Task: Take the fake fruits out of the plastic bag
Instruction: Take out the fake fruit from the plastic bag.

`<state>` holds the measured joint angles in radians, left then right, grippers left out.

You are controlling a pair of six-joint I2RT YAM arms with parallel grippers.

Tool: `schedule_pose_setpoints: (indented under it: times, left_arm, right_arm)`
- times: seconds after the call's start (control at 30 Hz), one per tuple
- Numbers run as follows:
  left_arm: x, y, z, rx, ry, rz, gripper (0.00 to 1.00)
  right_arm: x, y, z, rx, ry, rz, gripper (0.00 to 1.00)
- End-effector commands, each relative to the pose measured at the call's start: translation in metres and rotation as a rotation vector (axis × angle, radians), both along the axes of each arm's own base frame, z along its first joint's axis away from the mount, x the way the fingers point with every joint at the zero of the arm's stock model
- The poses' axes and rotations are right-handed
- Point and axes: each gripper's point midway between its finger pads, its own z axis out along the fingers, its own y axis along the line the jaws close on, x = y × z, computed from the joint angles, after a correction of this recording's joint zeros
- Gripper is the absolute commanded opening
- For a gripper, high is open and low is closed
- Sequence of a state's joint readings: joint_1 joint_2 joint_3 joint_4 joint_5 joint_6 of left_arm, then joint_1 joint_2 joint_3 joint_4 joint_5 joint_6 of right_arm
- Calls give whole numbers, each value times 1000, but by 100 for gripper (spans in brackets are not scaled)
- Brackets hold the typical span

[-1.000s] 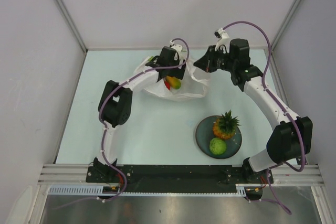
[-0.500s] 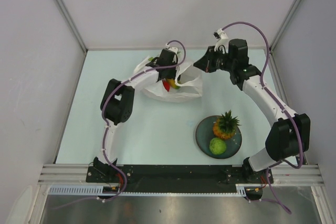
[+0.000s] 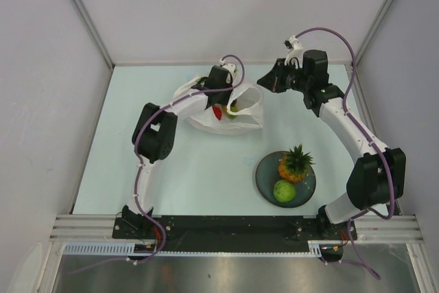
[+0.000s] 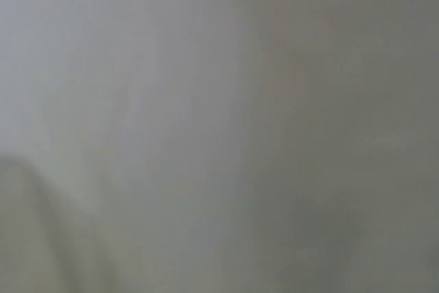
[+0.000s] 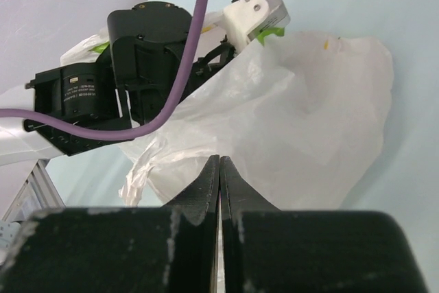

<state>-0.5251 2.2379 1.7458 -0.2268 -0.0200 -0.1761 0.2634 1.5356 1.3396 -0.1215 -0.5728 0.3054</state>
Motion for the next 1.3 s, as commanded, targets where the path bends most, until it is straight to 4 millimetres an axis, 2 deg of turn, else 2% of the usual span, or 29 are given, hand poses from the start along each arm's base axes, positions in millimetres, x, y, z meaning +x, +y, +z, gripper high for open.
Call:
schedule_pose_setpoints:
  times: [0.0, 0.13, 0.17, 0.37, 0.47, 0.5, 0.57, 0.63, 0.73, 0.77, 0.8, 0.87, 0.9, 1.0, 1.07, 1.2, 1.23, 1.27]
  left_arm:
    - [-13, -17, 31, -54, -26, -122, 38]
    - [-7, -19, 60, -21, -116, -195, 22]
    - [-8, -19, 65, -10, -132, -215, 13]
    - [-23, -17, 115, -13, -203, -301, 0]
    - [-32, -9, 130, 29, -230, -341, 0]
    - [-38, -5, 125, 51, -217, -353, 0]
    - [-46, 0, 131, 82, -230, -399, 0]
    - [-59, 6, 128, 93, -174, -447, 0]
    - [-77, 14, 135, 76, -100, -486, 0]
    - [-83, 17, 144, 59, -99, -492, 0]
    - [-96, 14, 150, 4, -72, -542, 0]
    - [-110, 19, 156, -46, -52, -603, 0]
    - [-125, 18, 160, -77, -12, -652, 0]
    - [-147, 22, 154, -94, 101, -744, 0]
    - [-153, 27, 157, -94, 129, -766, 0]
    - [-164, 41, 188, -120, 63, -776, 0]
    - [-172, 45, 206, -114, 0, -810, 0]
    - [-180, 45, 214, -130, -22, -841, 0]
  right_arm:
    - [9, -11, 19, 3, -70, -30, 0]
    - [11, -16, 18, 3, -74, -41, 0]
    - [10, -16, 19, 5, -78, -42, 0]
    - [7, -18, 21, 0, -83, -42, 0]
    - [5, -19, 19, -1, -83, -42, 0]
    - [5, -19, 19, -1, -82, -44, 0]
    - [3, -19, 18, -3, -80, -42, 0]
    - [3, -19, 19, -1, -80, -42, 0]
    - [2, -20, 16, -6, -78, -47, 0]
    - [1, -21, 16, -8, -79, -47, 0]
    - [1, -21, 14, -10, -79, -48, 0]
    - [1, -21, 12, -15, -78, -48, 0]
    - [2, -22, 8, -17, -70, -51, 0]
    - [2, -20, 5, -10, -62, -49, 0]
    - [3, -19, 6, -2, -64, -46, 0]
    - [4, -20, 7, -7, -70, -48, 0]
    - [3, -21, 5, -13, -64, -51, 0]
    - [2, -22, 6, -17, -66, -51, 0]
